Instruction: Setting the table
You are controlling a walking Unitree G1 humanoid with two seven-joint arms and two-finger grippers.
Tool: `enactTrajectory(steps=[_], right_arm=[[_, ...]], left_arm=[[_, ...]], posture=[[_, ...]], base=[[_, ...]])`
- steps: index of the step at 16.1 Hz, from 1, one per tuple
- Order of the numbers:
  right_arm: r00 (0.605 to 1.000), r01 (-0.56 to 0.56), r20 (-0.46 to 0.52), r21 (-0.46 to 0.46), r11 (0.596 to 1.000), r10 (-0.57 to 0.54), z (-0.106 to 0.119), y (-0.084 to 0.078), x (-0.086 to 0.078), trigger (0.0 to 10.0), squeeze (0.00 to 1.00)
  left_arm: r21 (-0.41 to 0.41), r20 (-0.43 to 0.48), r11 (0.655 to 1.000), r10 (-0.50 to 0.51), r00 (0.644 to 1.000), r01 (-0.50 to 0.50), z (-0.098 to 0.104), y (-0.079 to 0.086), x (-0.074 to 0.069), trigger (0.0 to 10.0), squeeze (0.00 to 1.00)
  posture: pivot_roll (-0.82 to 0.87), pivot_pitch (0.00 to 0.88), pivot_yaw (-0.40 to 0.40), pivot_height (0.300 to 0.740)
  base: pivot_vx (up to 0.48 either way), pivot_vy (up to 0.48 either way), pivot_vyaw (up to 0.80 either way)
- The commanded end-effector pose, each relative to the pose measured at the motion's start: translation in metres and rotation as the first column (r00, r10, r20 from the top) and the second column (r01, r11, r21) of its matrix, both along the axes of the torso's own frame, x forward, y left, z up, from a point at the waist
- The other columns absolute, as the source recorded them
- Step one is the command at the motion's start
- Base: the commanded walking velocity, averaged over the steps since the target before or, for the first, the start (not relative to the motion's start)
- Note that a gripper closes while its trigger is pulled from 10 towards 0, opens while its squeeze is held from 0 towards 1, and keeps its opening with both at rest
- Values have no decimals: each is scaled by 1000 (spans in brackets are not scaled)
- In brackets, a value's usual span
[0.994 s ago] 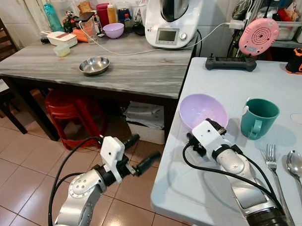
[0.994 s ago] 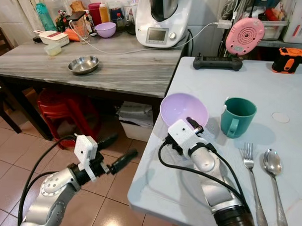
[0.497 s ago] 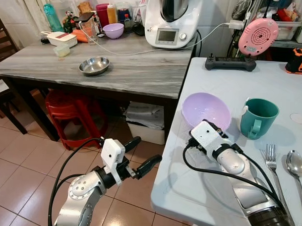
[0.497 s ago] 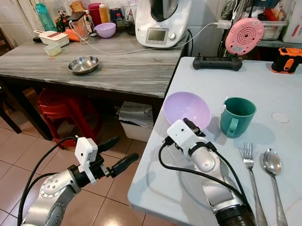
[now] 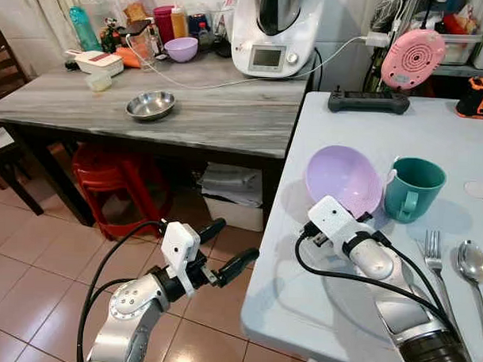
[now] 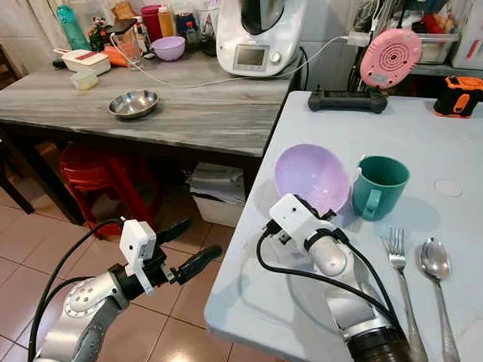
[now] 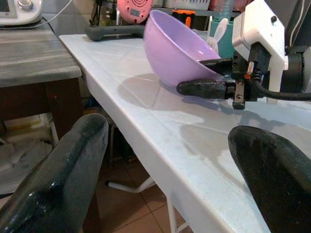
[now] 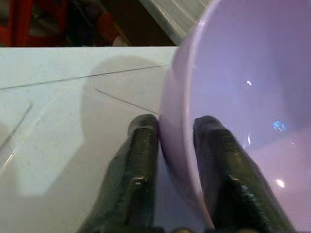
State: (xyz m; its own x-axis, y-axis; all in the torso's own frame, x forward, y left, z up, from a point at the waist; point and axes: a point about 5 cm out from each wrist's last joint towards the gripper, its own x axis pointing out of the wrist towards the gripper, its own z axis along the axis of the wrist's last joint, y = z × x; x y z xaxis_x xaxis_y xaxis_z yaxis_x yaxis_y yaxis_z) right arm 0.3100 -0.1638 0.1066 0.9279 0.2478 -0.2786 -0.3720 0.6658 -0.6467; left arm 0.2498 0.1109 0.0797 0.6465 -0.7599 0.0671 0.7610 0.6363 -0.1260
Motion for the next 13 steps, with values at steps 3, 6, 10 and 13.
enactTrajectory(steps=[3,6,10,13], right_arm=[[999,-31,15,-9,999,31,3,5,2,0,0],[999,-36,15,-12,999,36,3,5,2,0,0],[998,-56,32,-15,998,57,5,9,2,0,0],[996,-62,60,-4,998,62,9,10,3,0,0]], left_arm=[[16,10,1000,0,1000,0,1,2,1,10000,0],[16,9,1000,2,1000,-2,0,2,1,10000,0],[16,9,1000,5,1000,-5,0,0,1,10000,0],[14,16,1000,17,1000,-18,2,0,3,10000,0]], posture=[[-143,0,128,740],[-142,0,127,740],[-141,0,123,740],[-139,0,120,740]], base=[[0,0,0],[0,0,0],[0,0,0],[0,0,0]])
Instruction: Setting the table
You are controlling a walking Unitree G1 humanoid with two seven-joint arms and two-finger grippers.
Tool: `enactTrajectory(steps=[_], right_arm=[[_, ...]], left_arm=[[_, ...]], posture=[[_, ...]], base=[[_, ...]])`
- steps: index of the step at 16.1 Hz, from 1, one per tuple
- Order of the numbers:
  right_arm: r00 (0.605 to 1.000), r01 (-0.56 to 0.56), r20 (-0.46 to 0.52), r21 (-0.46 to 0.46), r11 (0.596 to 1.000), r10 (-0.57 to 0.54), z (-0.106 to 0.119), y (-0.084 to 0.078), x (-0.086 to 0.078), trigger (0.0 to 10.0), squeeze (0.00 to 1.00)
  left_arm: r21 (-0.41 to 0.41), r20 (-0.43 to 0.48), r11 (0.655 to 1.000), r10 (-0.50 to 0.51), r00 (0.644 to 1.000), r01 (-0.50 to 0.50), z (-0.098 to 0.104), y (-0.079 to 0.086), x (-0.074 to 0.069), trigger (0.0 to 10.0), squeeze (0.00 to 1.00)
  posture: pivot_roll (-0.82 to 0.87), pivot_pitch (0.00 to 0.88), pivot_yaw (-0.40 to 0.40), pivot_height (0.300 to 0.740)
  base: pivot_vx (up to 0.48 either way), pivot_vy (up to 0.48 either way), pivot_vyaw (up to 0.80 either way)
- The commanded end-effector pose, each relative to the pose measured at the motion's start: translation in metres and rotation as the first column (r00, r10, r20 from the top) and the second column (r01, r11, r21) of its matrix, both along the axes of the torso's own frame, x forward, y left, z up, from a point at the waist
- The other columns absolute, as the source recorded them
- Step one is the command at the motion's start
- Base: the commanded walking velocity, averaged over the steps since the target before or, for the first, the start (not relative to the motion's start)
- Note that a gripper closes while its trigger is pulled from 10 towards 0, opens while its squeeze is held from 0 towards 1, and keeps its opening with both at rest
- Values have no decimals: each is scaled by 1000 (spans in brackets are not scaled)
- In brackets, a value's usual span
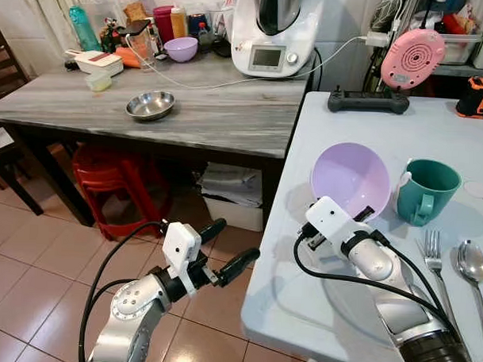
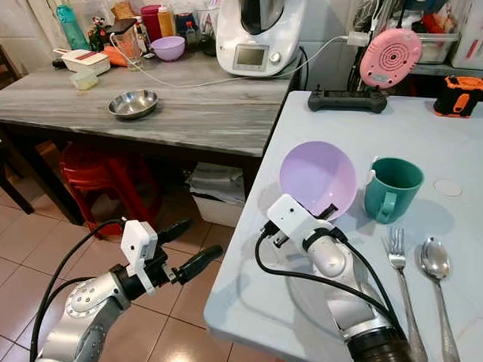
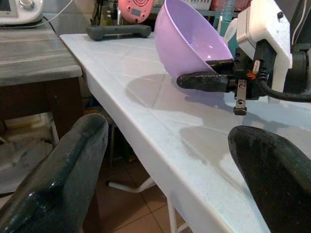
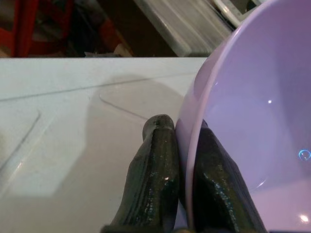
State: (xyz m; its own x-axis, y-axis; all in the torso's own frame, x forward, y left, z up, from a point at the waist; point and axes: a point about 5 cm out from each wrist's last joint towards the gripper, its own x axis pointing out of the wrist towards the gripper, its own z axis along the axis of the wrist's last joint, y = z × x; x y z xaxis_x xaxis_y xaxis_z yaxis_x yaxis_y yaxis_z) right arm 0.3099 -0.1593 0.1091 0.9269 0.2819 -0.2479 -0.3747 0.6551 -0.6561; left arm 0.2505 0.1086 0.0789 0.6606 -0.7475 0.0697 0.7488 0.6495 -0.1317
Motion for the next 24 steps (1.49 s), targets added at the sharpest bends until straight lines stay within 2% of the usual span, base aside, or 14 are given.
enactTrajectory(steps=[1,2,3,4,5,6,7,9,10,12,19,24], right_arm=[[998,-13,62,84,996,8,13,9,3,0,0],[996,9,90,207,978,-28,20,13,1,0,0],[993,15,106,267,964,-45,24,15,-1,0,0],[984,25,151,390,920,-91,33,19,-8,0,0],[980,20,169,431,902,-103,36,21,-12,471,0],[974,15,193,460,888,-116,39,23,-16,3922,0],[968,27,203,492,870,-145,40,23,-19,10000,0],[964,35,210,513,858,-164,41,22,-23,10000,0],[965,55,187,539,841,-183,38,22,-25,10000,0],[966,73,170,548,833,-196,36,20,-26,10000,0],[966,53,184,550,834,-183,39,22,-29,10000,0],[967,39,190,547,836,-169,40,25,-29,10000,0]], left_arm=[[-2,15,998,68,998,-68,5,6,6,10000,0],[-14,15,987,161,987,-161,8,12,14,10000,0],[-11,12,975,224,975,-224,9,16,20,10000,0],[-13,-10,931,366,931,-366,11,26,33,10000,0],[-7,-10,912,410,912,-410,11,30,36,10000,0],[2,-10,896,443,896,-443,11,33,38,10000,0],[-7,-23,887,461,887,-461,11,35,39,10000,0],[-14,-32,884,468,883,-468,10,35,40,10000,0],[-18,-35,884,467,883,-468,11,35,41,10000,0],[-35,-41,883,466,884,-467,13,34,44,10000,0],[-38,-41,879,474,880,-475,12,31,47,10000,0],[-37,-41,882,468,883,-469,12,30,47,10000,0]], posture=[[-139,0,117,740],[-138,0,115,740],[-137,0,115,740],[-136,0,112,740],[-136,0,112,740],[-136,0,112,740],[-138,0,114,740],[-139,0,114,740],[-143,0,116,740],[-146,0,117,740],[-151,0,118,740],[-152,0,120,740]], base=[[0,0,0],[0,0,0],[0,0,0],[0,0,0],[0,0,0],[0,0,0],[0,0,0],[0,0,0],[0,0,0],[0,0,-294],[0,252,-525],[0,305,0]])
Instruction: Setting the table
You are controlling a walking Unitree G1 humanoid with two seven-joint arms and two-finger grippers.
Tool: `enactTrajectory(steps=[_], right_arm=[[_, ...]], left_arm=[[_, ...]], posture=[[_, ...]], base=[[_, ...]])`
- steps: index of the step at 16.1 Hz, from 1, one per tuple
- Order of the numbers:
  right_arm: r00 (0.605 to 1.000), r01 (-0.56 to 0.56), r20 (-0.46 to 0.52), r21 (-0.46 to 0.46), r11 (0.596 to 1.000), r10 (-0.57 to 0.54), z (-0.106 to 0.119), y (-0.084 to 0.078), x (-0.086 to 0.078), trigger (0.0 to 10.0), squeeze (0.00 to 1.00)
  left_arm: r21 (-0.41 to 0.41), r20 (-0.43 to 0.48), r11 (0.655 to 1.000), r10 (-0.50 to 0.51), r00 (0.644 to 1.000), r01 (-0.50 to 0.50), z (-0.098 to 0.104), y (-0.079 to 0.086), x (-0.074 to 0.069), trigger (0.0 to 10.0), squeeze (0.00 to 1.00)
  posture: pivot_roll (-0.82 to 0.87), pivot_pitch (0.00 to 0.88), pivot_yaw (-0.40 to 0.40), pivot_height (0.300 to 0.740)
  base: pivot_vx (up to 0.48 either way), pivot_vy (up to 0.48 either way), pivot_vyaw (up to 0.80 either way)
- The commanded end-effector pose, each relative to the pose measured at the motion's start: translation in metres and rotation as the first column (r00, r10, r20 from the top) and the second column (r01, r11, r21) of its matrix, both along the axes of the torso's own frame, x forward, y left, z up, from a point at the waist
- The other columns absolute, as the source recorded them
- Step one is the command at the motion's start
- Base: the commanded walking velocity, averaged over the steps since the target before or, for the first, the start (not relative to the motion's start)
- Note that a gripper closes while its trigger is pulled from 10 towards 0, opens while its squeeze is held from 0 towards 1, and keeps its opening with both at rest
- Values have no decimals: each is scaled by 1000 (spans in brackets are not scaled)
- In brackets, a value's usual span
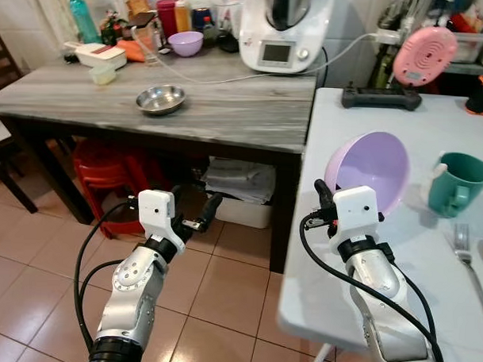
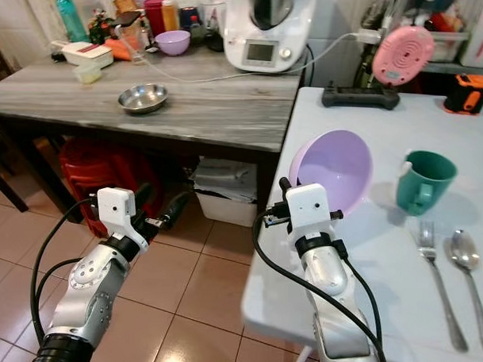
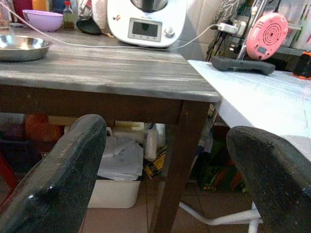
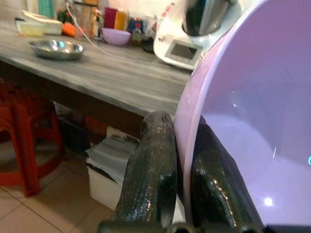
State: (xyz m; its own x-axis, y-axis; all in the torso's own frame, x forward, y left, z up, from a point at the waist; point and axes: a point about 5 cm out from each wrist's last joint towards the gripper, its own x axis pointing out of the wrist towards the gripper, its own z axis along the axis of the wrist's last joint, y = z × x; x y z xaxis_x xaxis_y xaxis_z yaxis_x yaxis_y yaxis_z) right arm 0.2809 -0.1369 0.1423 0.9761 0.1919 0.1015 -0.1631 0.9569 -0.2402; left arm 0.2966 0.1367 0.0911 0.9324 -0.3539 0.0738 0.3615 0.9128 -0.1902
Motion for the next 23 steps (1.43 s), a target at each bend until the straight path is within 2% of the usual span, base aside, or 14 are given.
enactTrajectory(steps=[1,14,23], right_arm=[[999,-16,28,-2,1000,17,7,3,0,10000,0],[999,-25,37,-5,1000,25,8,7,-2,10000,0],[997,-43,57,-29,999,45,10,9,-3,10000,0]], left_arm=[[5,-2,1000,5,1000,-5,0,1,1,10000,0],[10,-2,1000,-2,1000,2,-1,-3,3,10000,0],[22,0,999,27,1000,-27,-1,-2,5,10000,0]], posture=[[-152,0,120,740],[-156,0,128,740],[-152,0,130,740]], base=[[0,319,0],[0,339,-636],[0,393,0]])
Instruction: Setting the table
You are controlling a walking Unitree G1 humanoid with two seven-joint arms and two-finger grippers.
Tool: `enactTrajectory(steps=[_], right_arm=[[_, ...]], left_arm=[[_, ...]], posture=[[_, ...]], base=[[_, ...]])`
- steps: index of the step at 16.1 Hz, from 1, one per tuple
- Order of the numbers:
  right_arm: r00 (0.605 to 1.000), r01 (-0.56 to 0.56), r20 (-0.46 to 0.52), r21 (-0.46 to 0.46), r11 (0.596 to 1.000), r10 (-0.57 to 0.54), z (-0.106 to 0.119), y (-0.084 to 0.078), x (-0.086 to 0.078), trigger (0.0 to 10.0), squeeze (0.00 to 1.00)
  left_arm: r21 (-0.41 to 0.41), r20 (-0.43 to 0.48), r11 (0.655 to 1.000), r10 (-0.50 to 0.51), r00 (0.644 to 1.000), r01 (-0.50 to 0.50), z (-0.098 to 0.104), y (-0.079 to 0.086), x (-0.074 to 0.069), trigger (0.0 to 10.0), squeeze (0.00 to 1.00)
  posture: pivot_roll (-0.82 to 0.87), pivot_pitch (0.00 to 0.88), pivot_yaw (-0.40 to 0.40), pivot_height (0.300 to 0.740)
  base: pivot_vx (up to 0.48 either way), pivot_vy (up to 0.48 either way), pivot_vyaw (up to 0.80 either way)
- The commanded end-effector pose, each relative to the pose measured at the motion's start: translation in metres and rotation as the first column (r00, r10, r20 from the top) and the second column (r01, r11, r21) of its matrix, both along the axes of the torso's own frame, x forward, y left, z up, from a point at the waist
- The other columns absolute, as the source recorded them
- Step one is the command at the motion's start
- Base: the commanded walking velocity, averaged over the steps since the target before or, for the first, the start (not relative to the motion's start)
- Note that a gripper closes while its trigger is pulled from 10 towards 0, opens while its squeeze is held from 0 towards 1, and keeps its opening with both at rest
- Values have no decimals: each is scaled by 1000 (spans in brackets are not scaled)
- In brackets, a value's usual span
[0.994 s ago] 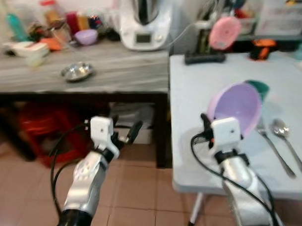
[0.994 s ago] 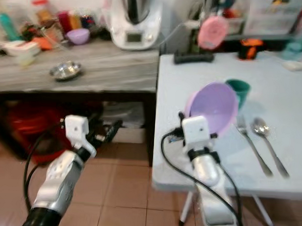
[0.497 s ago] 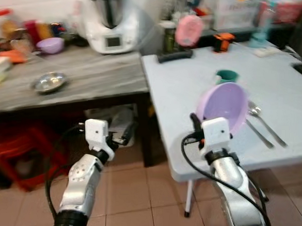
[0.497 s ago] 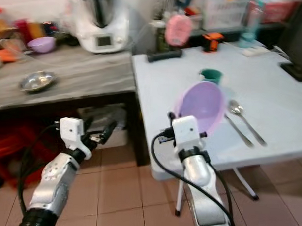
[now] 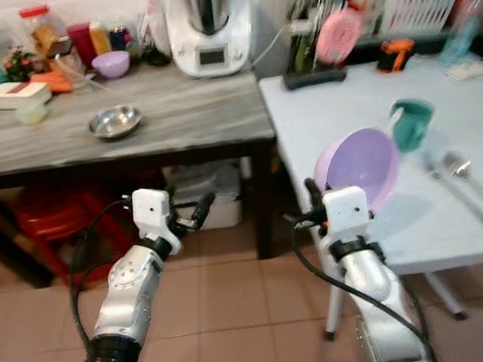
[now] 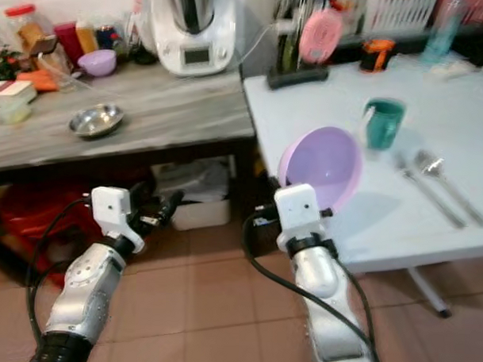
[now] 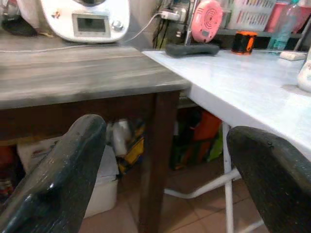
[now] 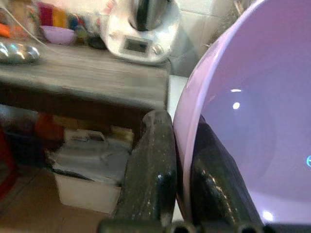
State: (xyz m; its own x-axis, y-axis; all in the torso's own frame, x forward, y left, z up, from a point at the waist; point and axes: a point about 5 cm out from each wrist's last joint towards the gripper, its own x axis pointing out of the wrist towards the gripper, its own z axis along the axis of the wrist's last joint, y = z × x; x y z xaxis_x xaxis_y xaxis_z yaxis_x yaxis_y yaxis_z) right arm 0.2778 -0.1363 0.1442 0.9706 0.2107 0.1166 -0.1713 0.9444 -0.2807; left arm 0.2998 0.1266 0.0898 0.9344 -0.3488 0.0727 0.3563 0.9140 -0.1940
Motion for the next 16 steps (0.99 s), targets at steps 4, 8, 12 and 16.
enactTrajectory(steps=[4,8,12,16], right_arm=[[999,-34,38,9,999,33,8,10,0,10000,0],[999,-36,38,10,999,35,8,11,-1,10000,0],[999,-27,32,16,1000,26,6,9,-1,10000,0],[999,-26,28,17,1000,25,5,9,-2,10000,0]], left_arm=[[31,2,999,29,1000,-29,0,9,2,10000,0],[37,1,999,34,999,-34,0,9,2,10000,0],[38,-1,999,31,1000,-31,-1,8,2,10000,0],[41,10,998,47,999,-48,0,9,1,10000,0]], posture=[[-149,0,132,740],[-149,0,134,740],[-150,0,135,740],[-149,0,131,740]], base=[[0,396,477],[0,398,739],[0,395,173],[0,173,0]])
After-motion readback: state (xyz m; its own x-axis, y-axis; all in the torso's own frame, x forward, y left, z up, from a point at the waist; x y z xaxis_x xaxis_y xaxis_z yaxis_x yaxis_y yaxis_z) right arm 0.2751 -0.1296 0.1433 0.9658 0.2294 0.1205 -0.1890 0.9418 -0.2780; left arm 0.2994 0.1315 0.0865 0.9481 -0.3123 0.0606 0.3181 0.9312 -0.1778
